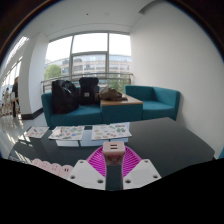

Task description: Unplug charger

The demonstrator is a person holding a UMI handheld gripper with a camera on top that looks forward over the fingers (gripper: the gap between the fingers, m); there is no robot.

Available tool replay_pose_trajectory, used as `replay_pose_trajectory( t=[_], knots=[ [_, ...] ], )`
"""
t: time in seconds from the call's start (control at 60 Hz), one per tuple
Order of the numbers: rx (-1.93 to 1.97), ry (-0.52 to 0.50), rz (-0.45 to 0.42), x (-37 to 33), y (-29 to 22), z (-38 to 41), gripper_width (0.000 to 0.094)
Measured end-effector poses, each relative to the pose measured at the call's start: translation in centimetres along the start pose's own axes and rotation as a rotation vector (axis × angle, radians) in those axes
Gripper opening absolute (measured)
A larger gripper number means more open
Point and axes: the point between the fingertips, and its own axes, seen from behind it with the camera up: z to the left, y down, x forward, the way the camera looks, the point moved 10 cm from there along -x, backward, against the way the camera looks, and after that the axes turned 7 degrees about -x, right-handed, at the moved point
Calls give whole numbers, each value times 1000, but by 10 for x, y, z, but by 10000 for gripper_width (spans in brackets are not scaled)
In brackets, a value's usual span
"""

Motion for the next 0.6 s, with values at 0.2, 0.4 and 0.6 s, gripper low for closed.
replay_pose_trajectory(
  t=[0.2, 0.4, 0.6],
  knots=[
    [-10, -50, 161, 21, 50, -8, 185],
    [19, -79, 277, 33, 77, -6, 213],
    [11, -74, 293, 40, 72, -8, 288]
  ],
)
